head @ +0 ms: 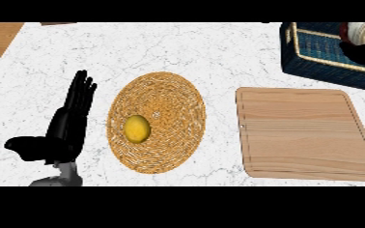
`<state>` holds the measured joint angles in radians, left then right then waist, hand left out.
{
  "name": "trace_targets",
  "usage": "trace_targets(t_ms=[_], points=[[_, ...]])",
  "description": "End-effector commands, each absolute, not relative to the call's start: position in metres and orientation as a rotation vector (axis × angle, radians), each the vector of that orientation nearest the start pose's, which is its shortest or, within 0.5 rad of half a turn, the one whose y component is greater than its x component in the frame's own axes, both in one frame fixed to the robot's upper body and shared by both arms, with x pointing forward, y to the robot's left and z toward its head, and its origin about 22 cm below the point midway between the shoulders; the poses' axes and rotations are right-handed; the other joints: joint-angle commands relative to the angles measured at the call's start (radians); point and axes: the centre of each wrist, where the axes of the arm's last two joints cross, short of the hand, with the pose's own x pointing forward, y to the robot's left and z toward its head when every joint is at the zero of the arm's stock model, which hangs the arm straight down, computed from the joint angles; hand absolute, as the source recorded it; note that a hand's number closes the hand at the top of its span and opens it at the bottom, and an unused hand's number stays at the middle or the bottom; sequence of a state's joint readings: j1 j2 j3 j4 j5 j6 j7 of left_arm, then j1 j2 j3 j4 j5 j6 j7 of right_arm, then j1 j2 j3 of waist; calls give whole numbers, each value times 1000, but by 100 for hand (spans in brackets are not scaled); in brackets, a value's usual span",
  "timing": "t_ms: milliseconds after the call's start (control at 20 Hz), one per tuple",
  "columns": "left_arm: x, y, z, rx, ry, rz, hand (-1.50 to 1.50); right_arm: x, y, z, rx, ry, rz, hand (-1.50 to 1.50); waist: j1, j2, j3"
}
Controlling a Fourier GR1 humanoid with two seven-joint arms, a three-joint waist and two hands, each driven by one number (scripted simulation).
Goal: Pick the cupcake from the cutting board and place it in the basket
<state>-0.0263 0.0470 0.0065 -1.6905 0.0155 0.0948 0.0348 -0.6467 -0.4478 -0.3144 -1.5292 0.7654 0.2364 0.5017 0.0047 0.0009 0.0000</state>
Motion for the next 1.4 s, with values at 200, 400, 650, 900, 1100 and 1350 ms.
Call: trace_targets(t_ms=[200,400,650,900,1100,1350], points=[[252,233,26,87,-1687,48,0,356,-352,212,-1183,-1309,489,150,1,0,0],[249,238,41,74,-1676,54,0,366,-394,206,-1199,-1268,531,150,7,2,0],[225,237,32,69,-1673,40,0,372,-386,161,-1156,-1305,469,150,8,0,0],[240,246,22,85,-1680,45,0,370,-400,164,-1144,-1297,444,150,0,0,0],[245,237,29,102,-1675,49,0,374,-424,154,-1118,-1284,443,150,4,1,0],[243,241,45,76,-1677,31,0,377,-437,137,-1139,-1221,330,150,11,3,1]])
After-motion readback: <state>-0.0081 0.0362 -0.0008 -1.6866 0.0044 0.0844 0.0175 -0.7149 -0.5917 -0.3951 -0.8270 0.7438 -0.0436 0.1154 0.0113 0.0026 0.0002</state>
